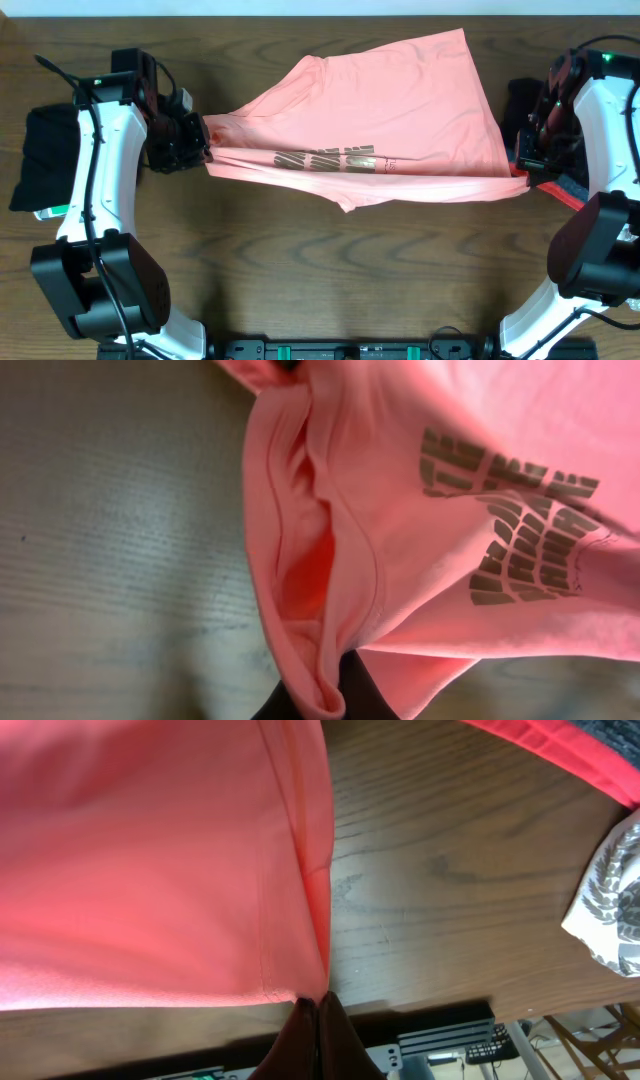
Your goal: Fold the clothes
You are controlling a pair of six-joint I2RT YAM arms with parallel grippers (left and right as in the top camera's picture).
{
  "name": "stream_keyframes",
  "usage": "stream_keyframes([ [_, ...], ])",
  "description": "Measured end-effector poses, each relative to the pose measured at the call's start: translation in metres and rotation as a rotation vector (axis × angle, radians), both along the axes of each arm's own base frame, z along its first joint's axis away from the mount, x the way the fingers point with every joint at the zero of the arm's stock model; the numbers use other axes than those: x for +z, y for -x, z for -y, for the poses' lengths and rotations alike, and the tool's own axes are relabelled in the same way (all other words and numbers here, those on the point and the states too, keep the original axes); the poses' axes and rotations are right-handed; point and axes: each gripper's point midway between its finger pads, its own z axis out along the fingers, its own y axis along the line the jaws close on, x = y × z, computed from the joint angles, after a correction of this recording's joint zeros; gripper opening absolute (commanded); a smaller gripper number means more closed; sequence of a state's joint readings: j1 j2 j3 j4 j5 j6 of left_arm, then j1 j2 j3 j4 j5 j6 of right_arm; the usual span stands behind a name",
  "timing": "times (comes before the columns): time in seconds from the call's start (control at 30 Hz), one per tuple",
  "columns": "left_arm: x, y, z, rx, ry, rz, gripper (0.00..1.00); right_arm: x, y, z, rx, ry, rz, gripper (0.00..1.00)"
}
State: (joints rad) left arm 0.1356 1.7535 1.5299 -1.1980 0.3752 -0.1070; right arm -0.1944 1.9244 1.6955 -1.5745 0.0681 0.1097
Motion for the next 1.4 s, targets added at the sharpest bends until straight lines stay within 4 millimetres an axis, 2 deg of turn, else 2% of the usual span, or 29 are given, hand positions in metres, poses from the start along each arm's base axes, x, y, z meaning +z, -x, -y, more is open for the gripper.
stream_keyframes([
  [0.13, -0.001, 0.002, -0.001, 0.001, -0.009, -0.007, 0.06, -0.002, -0.006, 0.001, 0.000, 0.005, 0.024, 0.01],
  [0.23, 0.000, -0.004, -0.003, 0.001, -0.016, 0.018, 0.06, -0.004, -0.017, 0.003, 0.000, 0.014, 0.069, 0.01],
  [0.5, 0.000, -0.033, -0.023, 0.043, -0.125, 0.125, 0.06, -0.008, -0.076, 0.014, 0.000, 0.056, 0.311, 0.01],
  [0.73, 0.004, -0.057, -0.032, 0.062, -0.167, 0.220, 0.06, -0.003, -0.109, 0.013, -0.009, 0.072, 0.446, 0.01],
  [0.83, -0.002, -0.063, -0.033, 0.067, -0.169, 0.222, 0.06, -0.001, -0.117, 0.009, -0.010, 0.072, 0.477, 0.01],
  [0.93, -0.016, -0.067, -0.034, 0.073, -0.168, 0.198, 0.06, -0.004, -0.124, 0.002, 0.002, 0.069, 0.489, 0.01],
  [1.03, -0.032, -0.072, -0.035, 0.077, -0.169, 0.171, 0.06, -0.018, -0.130, -0.006, 0.022, 0.061, 0.475, 0.01],
  [1.17, -0.053, -0.083, -0.036, 0.075, -0.176, 0.160, 0.06, -0.050, -0.139, -0.018, 0.051, 0.049, 0.431, 0.01],
  [1.3, -0.063, -0.097, -0.032, 0.069, -0.182, 0.190, 0.06, -0.078, -0.145, -0.023, 0.056, 0.043, 0.399, 0.01],
  [1.33, -0.063, -0.100, -0.031, 0.068, -0.182, 0.202, 0.07, -0.082, -0.145, -0.023, 0.053, 0.043, 0.393, 0.01],
  [1.4, -0.062, -0.106, -0.030, 0.070, -0.185, 0.224, 0.17, -0.088, -0.146, -0.021, 0.044, 0.051, 0.388, 0.03],
])
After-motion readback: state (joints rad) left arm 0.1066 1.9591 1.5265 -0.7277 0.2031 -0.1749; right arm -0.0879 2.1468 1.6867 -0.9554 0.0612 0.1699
